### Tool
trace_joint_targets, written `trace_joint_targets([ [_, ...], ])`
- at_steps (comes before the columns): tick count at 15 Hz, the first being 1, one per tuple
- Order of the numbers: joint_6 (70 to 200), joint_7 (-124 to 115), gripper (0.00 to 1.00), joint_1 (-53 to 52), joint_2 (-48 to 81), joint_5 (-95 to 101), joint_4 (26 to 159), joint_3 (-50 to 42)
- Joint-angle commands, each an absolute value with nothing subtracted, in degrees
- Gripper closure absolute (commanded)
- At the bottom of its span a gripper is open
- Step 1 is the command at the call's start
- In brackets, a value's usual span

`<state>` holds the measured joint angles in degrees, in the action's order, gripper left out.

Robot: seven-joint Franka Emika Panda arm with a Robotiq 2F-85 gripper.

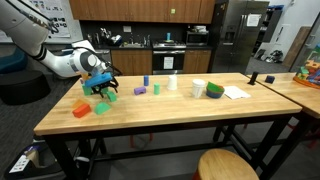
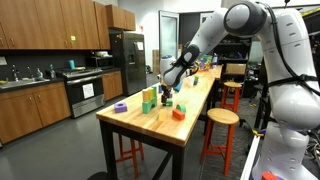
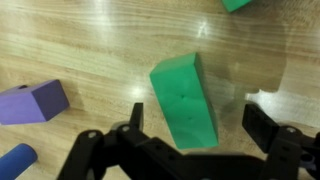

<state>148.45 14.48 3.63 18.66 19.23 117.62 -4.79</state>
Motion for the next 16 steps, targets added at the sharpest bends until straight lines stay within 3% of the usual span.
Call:
trace_joint_targets([
  [1,149.8,18.8,0.00,5.0,19.1,17.4,117.4,-3.5],
  [2,150.0,19.5,0.00,5.2,19.1,17.3,117.4,-3.4],
  [3,150.3,20.0,0.08,5.4,19.0,17.2,117.5,-3.3],
  [4,150.3,19.8,0.26,5.3,18.9,17.6,117.6,-3.5],
  [11,150.9,20.2,0.79,5.1,18.7,18.8,118.2,-3.9],
  [12,150.9,20.1,0.84,5.0,18.8,19.0,118.2,-4.0],
  [16,150.4,20.2,0.84,5.0,19.0,18.9,118.1,-3.8],
])
